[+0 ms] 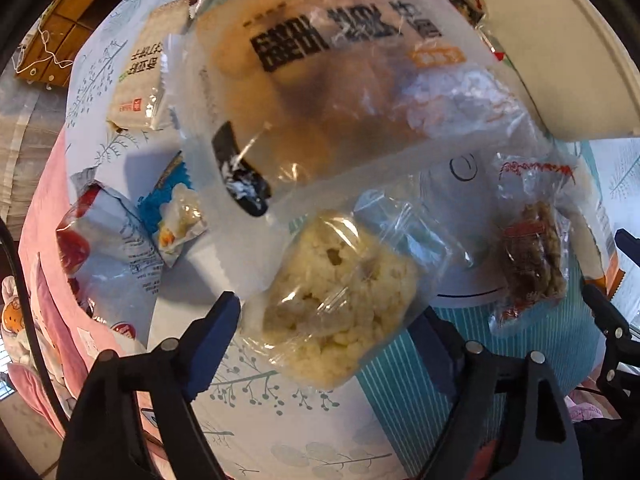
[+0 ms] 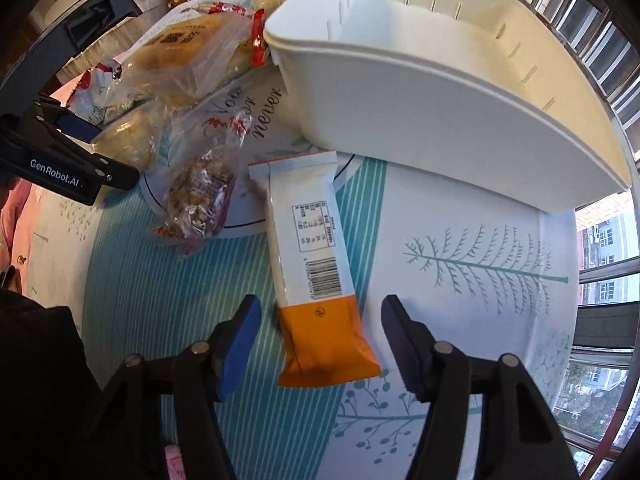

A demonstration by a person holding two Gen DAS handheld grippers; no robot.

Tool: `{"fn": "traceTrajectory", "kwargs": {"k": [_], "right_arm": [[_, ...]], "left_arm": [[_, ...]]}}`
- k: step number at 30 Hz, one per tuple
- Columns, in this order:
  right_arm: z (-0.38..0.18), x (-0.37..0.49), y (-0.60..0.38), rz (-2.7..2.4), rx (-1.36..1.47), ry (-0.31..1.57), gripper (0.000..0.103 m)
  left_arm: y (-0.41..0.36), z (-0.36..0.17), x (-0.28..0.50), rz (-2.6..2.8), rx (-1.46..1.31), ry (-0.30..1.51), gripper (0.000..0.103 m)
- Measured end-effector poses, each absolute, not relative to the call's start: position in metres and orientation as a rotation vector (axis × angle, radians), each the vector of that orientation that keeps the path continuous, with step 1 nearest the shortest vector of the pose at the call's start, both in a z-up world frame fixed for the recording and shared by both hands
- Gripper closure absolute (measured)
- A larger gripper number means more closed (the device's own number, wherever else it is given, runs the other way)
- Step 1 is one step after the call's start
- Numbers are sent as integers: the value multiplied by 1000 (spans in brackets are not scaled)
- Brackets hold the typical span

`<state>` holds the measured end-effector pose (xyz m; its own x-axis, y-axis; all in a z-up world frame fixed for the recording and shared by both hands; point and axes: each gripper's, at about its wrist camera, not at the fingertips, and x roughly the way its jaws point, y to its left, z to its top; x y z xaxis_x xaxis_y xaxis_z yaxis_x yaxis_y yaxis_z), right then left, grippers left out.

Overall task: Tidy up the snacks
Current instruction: 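Grasp the rice-cake bag with the left tool while the right tool grasps the orange bar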

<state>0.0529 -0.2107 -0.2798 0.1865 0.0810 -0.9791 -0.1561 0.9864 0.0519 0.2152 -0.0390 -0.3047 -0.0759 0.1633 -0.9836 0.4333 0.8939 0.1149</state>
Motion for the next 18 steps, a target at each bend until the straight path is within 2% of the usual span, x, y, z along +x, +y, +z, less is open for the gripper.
{"fn": "traceTrajectory", "kwargs": {"k": [6, 8, 12, 16, 18], "right_arm": [[-285, 52, -213, 155, -66, 1391, 52], [-286, 49, -215, 150, -69, 1391, 53], [-286, 50, -214, 128, -66, 1393, 59], [-286, 49, -206, 120, -80, 1398, 62], [-283, 47, -201, 115, -81, 1399, 66]], "left_arm": [[-38, -314, 224, -269, 446, 1664, 23], [-35, -316, 230, -271, 417, 1682, 27], [-28, -318, 236, -282, 382, 1695, 40], [-24, -317, 233, -283, 379, 1683, 42], [-19, -316, 232, -279, 352, 1687, 43]]}}
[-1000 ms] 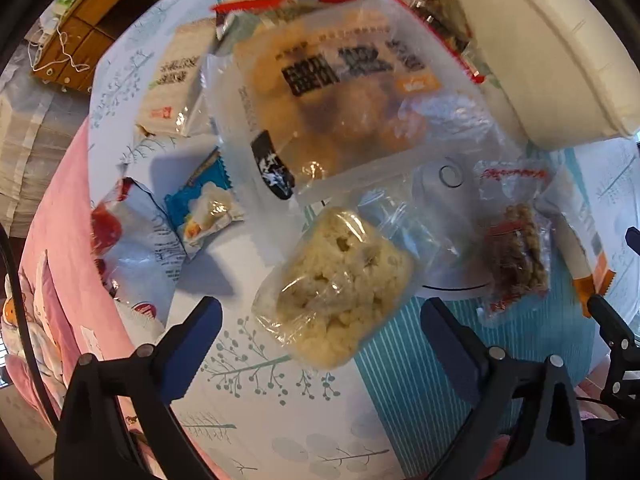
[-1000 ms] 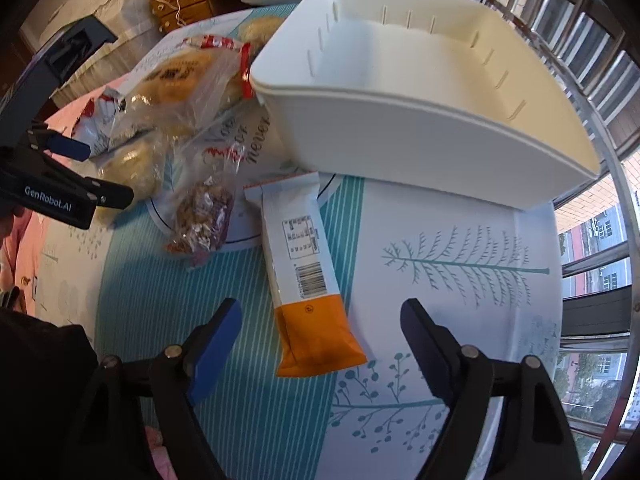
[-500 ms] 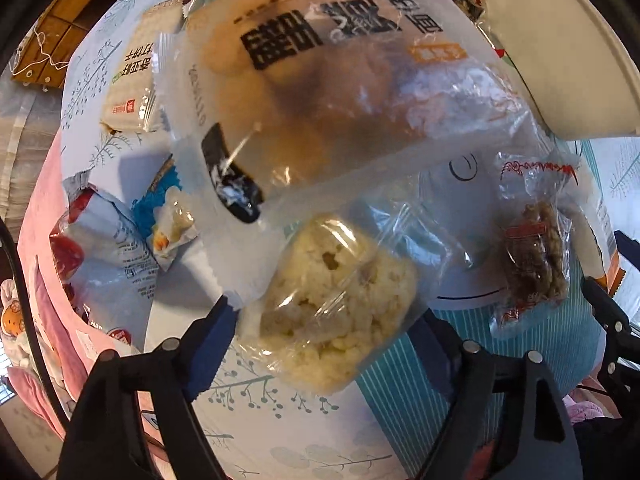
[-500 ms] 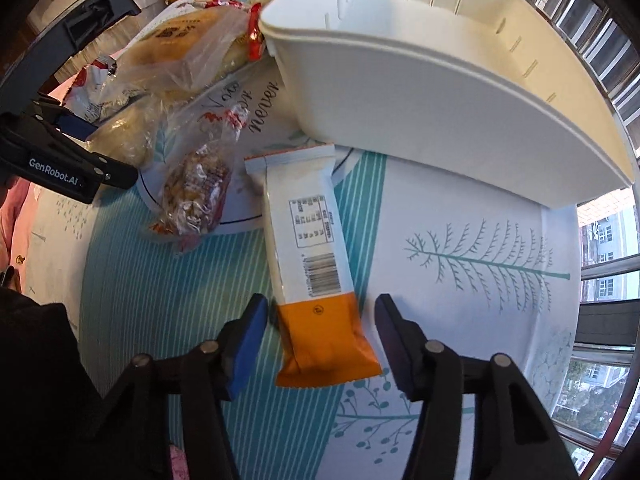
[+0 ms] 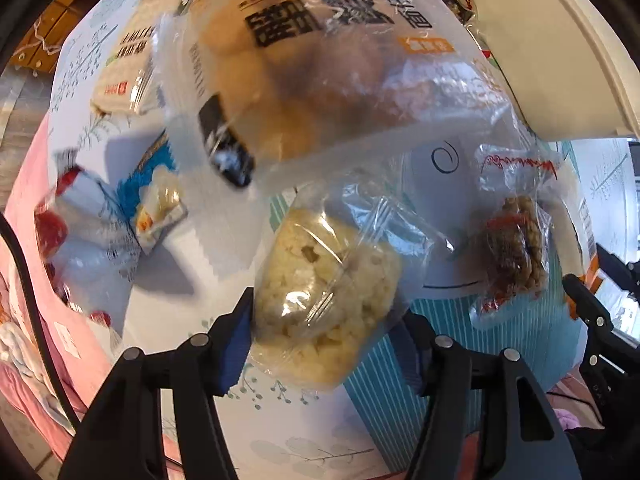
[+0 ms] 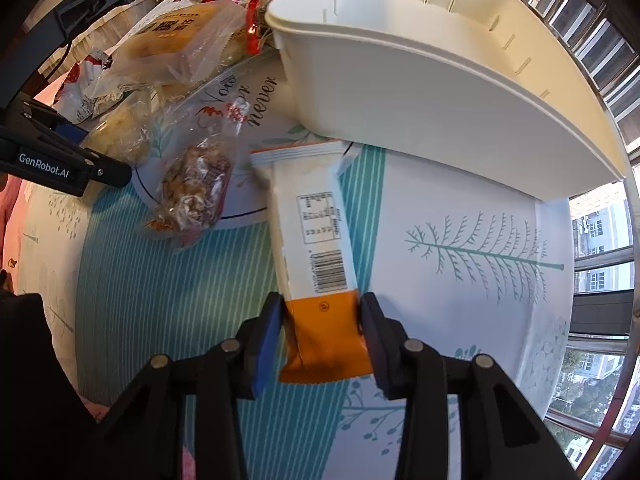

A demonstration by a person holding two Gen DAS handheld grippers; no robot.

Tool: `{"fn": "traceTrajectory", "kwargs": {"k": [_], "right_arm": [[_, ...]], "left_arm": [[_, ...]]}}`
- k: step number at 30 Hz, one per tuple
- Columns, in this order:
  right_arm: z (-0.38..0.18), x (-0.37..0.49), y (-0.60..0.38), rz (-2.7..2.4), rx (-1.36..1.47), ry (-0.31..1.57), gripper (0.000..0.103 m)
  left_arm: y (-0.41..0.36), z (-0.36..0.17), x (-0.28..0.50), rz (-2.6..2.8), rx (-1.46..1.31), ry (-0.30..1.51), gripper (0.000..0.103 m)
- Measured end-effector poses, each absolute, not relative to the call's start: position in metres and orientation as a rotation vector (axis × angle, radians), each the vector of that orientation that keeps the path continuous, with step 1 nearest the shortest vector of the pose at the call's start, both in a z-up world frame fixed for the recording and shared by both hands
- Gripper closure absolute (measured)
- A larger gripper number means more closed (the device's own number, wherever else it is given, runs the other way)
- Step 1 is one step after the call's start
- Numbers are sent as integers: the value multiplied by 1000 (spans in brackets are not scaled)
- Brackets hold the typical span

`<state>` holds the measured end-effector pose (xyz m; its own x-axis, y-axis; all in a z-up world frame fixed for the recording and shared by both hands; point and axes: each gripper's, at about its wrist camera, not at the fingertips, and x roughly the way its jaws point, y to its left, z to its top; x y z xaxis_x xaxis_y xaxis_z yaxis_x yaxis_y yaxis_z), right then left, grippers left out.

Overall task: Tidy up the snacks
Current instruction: 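Grasp the rice-cake bag with the left tool while the right tool grasps the orange bar, then carry both snacks into the white basket and open both tools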

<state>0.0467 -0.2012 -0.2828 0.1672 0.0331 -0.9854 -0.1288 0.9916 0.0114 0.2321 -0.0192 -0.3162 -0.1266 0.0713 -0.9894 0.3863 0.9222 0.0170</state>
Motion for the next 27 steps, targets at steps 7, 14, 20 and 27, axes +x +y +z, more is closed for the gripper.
{"fn": "traceTrajectory", "kwargs": {"k": [7, 14, 20, 27], "right_arm": [[-275, 32, -186, 87, -31, 1397, 70], [-250, 11, -174, 57, 10, 1339, 70], [-212, -18, -172, 26, 58, 1256, 71], [-176, -36, -188, -10, 82, 1163, 71]], "left_arm": [[5, -300, 223, -280, 295, 1656, 43], [34, -265, 188, -286, 221, 1566, 43], [60, -228, 135, -307, 128, 1462, 43], [52, -198, 108, -321, 87, 1401, 43]]}}
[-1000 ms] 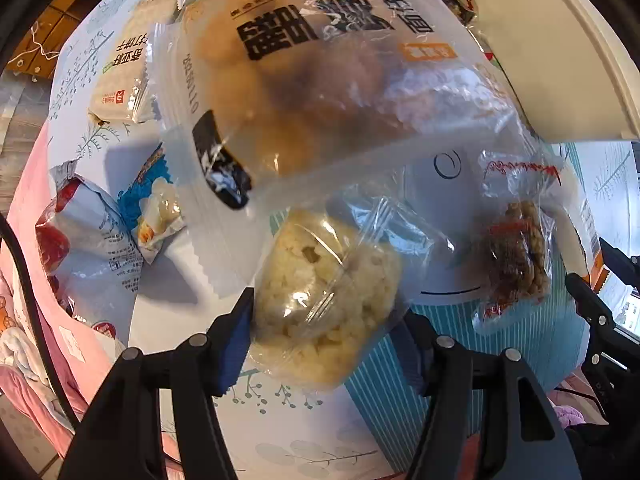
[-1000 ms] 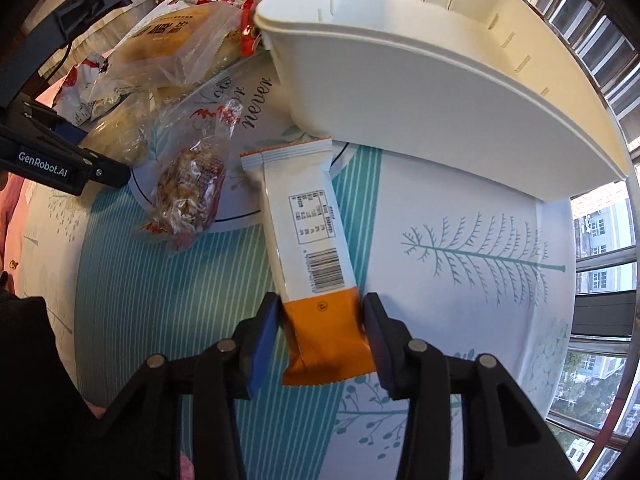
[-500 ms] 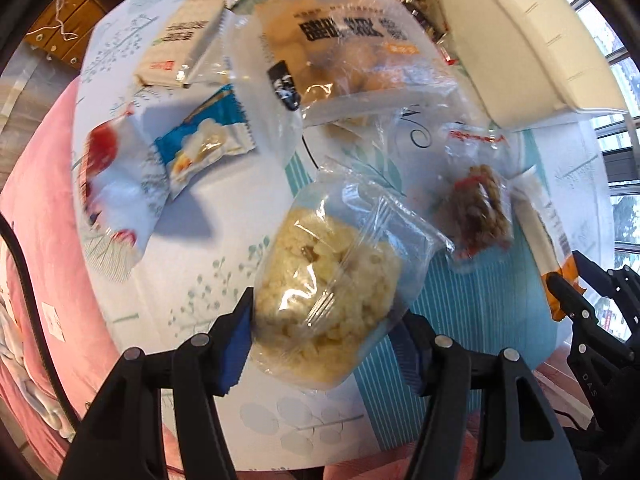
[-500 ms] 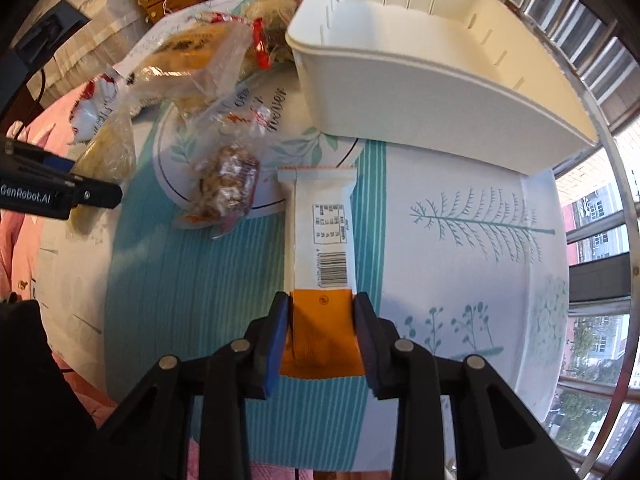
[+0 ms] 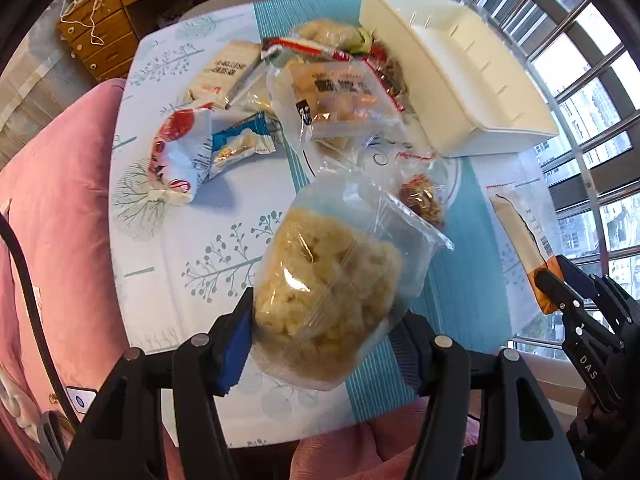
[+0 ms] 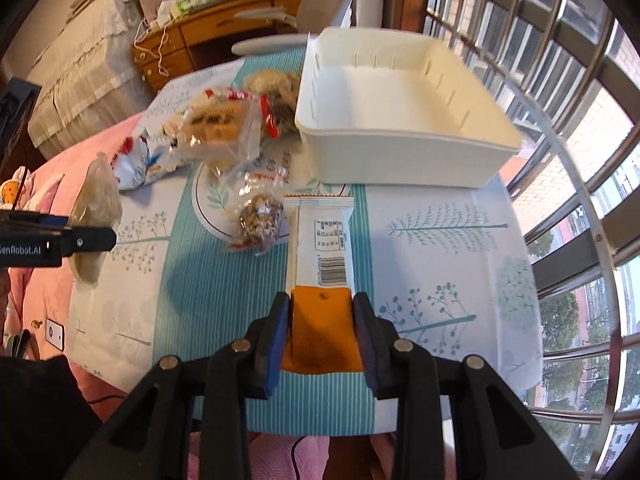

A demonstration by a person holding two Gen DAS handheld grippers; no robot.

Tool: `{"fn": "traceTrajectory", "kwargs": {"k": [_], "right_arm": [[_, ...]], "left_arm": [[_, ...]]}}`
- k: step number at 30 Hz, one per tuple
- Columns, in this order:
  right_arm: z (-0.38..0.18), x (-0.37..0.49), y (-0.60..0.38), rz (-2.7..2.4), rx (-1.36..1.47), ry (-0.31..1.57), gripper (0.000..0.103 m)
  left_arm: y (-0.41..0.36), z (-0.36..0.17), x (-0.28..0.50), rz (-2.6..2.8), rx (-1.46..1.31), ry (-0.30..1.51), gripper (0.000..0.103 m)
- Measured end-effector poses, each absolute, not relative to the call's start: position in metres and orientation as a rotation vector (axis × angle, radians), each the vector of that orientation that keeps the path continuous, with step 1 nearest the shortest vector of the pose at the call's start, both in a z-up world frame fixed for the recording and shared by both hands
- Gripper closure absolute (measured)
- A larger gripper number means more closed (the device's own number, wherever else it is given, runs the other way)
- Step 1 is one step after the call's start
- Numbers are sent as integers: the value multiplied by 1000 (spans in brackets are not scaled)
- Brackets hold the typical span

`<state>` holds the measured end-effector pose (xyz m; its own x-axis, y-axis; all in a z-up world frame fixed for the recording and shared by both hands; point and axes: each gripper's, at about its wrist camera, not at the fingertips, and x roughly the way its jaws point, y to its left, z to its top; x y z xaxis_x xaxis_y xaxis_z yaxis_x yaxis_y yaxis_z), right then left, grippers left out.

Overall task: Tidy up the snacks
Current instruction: 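Carry both snacks into the white basket and open both tools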

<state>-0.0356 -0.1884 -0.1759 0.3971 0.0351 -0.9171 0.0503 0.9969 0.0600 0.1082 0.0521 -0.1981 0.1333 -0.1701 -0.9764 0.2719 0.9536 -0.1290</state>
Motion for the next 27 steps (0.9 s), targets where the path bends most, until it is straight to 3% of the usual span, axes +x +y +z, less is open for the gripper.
{"fn": "traceTrajectory", "kwargs": {"k": [11, 27], "right_arm": [[-122, -27, -208, -7, 100, 1010, 71], [-90, 44, -294, 72, 111, 929, 70]], "left_arm": [[23, -125, 73, -329, 24, 1306, 43], [-75, -66, 128, -331, -64, 1184, 43]]}}
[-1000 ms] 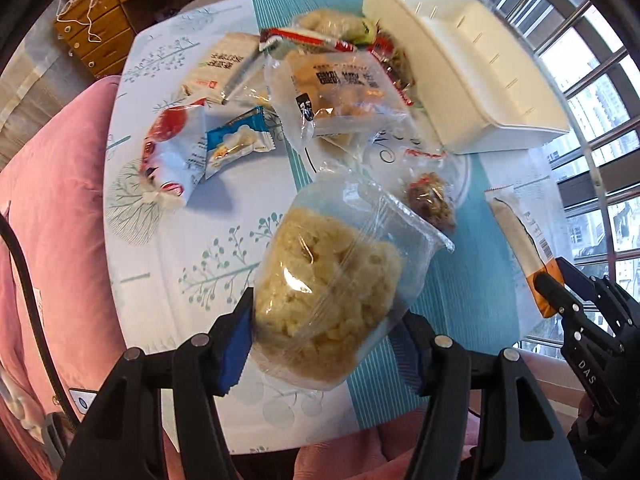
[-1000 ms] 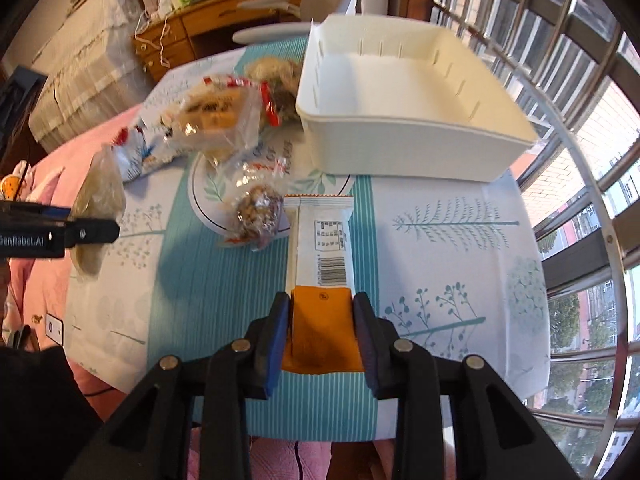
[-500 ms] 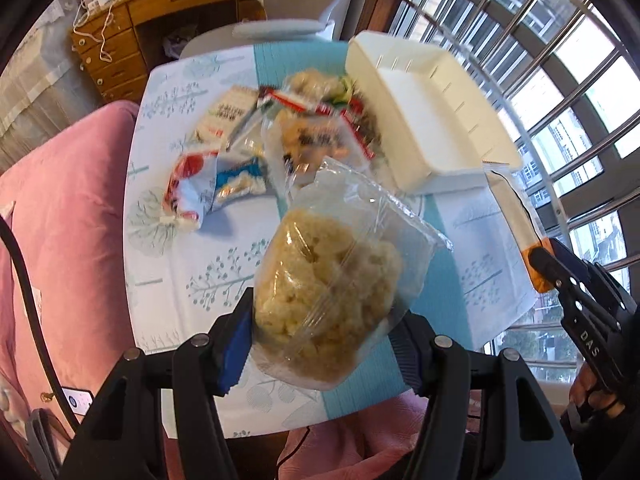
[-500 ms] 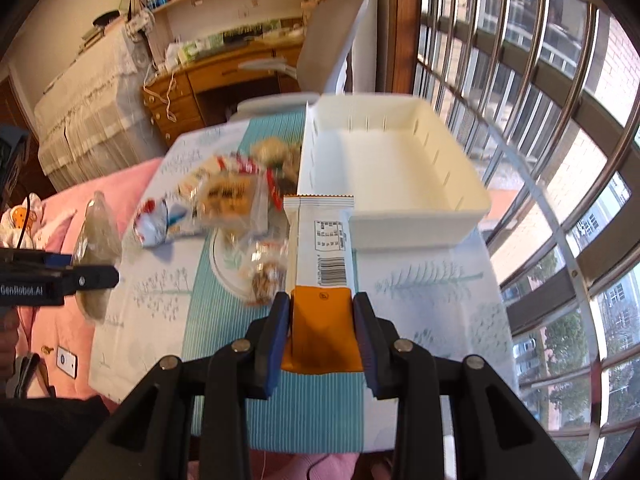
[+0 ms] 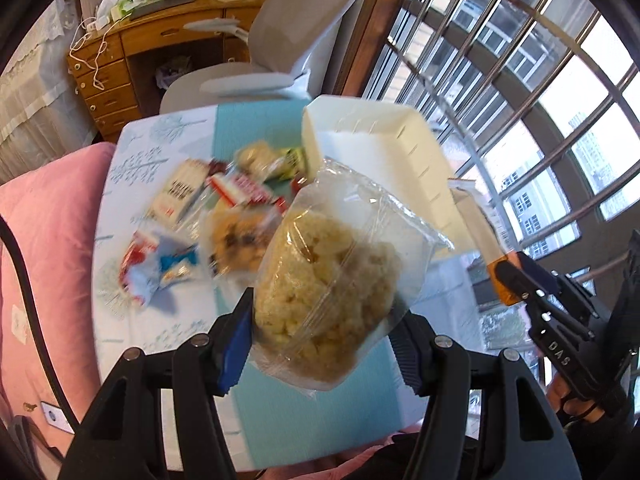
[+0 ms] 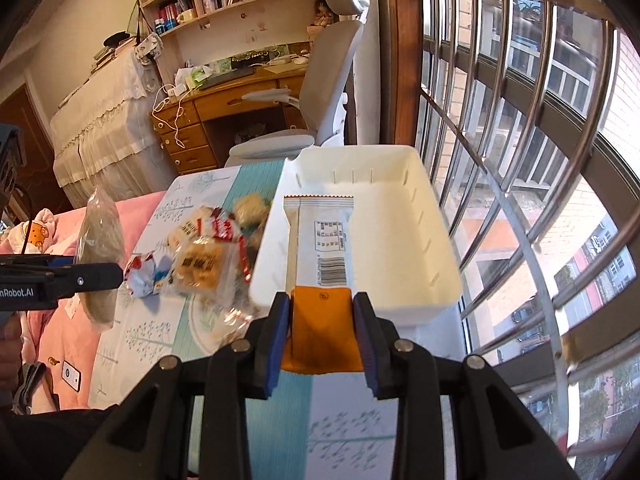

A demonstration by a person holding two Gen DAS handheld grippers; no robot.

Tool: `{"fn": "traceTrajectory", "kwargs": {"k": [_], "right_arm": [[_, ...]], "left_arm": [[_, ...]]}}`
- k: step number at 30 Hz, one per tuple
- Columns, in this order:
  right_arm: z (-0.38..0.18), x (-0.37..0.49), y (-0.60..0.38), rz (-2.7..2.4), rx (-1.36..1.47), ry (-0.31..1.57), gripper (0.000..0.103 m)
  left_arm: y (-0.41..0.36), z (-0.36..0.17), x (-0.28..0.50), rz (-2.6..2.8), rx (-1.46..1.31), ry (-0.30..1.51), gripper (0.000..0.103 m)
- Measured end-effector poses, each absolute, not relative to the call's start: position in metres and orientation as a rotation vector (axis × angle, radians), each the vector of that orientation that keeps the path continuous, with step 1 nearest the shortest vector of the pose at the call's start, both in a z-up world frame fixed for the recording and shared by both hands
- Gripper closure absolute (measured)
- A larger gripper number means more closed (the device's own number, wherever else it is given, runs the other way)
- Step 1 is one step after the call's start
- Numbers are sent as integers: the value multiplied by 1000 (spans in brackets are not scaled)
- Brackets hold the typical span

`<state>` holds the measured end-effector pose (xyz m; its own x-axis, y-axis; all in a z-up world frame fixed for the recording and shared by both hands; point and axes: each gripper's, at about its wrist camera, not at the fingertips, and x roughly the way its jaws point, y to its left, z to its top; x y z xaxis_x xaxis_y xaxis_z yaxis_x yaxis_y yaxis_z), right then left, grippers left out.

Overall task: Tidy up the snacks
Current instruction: 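Carry both snacks into the white basket and open both tools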

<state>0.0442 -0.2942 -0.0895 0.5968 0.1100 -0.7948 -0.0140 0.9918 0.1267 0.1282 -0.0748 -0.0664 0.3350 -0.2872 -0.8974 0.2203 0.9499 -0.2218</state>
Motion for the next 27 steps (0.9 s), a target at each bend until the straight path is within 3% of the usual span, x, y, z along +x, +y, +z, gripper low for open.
{"fn": "traceTrajectory", "kwargs": {"k": [22, 24, 25, 27], "right_arm": [[-144, 116, -386, 159, 191, 991, 69], [-147, 120, -389, 166, 195, 1000, 69], [-150, 122, -391, 169, 195, 1011, 67], [-154, 124, -394, 164, 202, 1025, 58]], "left_arm": [[-202, -123, 215, -352, -264, 1242, 42], [-206, -126, 217, -350, -276, 1246, 37], [-208, -128, 218, -351, -283, 1248, 29], [-211, -129, 219, -353, -293, 1248, 23]]}}
